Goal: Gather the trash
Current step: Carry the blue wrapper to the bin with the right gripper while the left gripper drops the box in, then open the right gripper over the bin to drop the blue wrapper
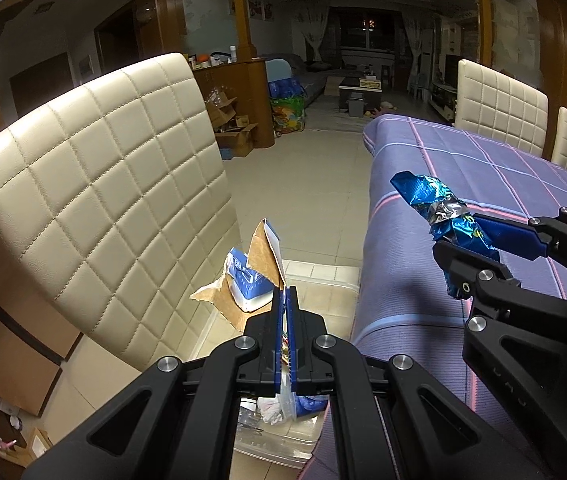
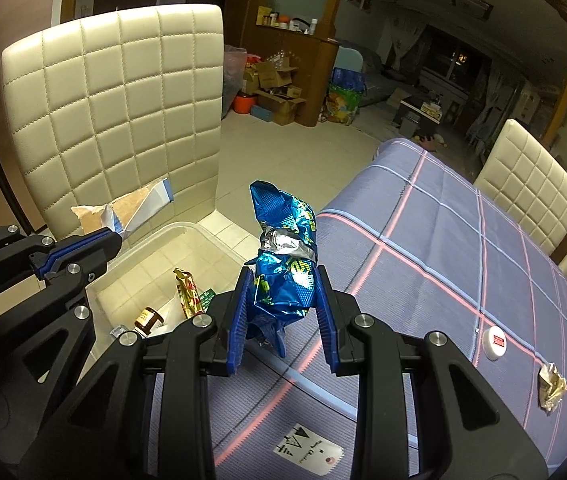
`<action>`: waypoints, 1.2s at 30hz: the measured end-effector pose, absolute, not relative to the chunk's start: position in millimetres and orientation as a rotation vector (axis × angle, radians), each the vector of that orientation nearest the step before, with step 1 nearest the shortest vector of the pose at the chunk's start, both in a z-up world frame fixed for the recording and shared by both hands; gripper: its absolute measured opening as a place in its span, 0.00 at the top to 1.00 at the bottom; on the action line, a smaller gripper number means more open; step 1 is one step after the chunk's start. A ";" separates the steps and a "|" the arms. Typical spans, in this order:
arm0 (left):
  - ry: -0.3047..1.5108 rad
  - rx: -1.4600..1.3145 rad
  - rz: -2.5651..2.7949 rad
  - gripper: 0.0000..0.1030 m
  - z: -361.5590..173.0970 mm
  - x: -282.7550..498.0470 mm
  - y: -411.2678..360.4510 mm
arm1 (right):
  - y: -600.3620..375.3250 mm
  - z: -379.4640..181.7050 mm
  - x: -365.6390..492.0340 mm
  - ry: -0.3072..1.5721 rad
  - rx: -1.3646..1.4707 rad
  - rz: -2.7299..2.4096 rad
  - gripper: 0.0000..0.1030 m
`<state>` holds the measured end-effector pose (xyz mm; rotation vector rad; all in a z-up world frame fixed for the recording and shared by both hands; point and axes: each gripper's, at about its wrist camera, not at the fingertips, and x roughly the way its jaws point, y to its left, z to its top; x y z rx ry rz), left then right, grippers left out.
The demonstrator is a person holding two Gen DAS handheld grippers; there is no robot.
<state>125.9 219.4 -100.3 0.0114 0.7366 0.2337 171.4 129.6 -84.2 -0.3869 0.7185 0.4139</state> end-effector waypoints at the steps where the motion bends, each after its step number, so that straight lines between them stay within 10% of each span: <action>1: 0.735 0.011 0.238 0.98 -99.8 125.6 220.8 | 131.2 -84.4 171.8 0.720 -0.387 0.416 0.69; 36: 0.798 -0.170 0.322 0.96 -122.4 118.5 283.9 | 161.0 -85.4 172.2 0.712 -0.419 0.442 0.67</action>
